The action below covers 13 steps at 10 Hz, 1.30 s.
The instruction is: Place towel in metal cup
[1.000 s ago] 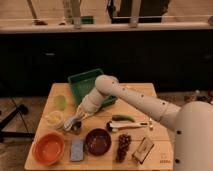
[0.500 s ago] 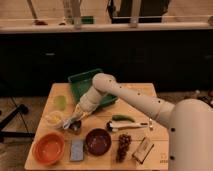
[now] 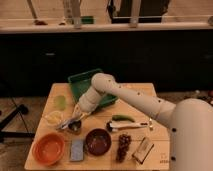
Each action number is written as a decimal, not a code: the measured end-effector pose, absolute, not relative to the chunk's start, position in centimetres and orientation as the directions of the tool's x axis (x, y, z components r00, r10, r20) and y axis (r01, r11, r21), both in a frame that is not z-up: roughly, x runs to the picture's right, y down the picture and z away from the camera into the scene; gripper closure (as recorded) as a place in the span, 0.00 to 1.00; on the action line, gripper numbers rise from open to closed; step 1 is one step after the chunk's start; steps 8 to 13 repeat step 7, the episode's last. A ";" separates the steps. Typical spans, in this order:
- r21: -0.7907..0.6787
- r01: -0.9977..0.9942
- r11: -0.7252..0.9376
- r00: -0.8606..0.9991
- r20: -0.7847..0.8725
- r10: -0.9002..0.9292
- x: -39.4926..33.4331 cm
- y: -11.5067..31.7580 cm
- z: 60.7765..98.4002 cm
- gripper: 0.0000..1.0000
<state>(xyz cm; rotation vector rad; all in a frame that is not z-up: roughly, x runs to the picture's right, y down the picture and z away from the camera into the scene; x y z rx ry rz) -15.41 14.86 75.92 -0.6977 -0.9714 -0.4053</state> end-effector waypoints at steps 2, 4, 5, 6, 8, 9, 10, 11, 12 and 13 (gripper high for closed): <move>-0.356 0.605 0.712 0.519 0.855 -0.013 -15.5 15.0 75.6 0.20; -0.356 0.606 0.711 0.520 0.854 -0.015 -15.5 15.1 75.4 0.20; -0.354 0.605 0.713 0.520 0.854 -0.017 -15.4 15.1 75.3 0.20; -0.350 0.602 0.718 0.522 0.852 -0.022 -15.1 15.0 75.1 0.20; -0.345 0.598 0.723 0.525 0.850 -0.029 -14.9 14.8 74.9 0.20; -0.345 0.598 0.723 0.525 0.850 -0.029 -14.9 14.8 74.9 0.20; -0.345 0.598 0.723 0.525 0.850 -0.029 -14.9 14.8 74.9 0.20; -0.345 0.598 0.723 0.525 0.850 -0.029 -14.9 14.8 74.9 0.20; -0.345 0.598 0.723 0.525 0.850 -0.029 -14.9 14.8 74.9 0.20; -0.345 0.598 0.723 0.525 0.850 -0.029 -14.9 14.8 74.9 0.20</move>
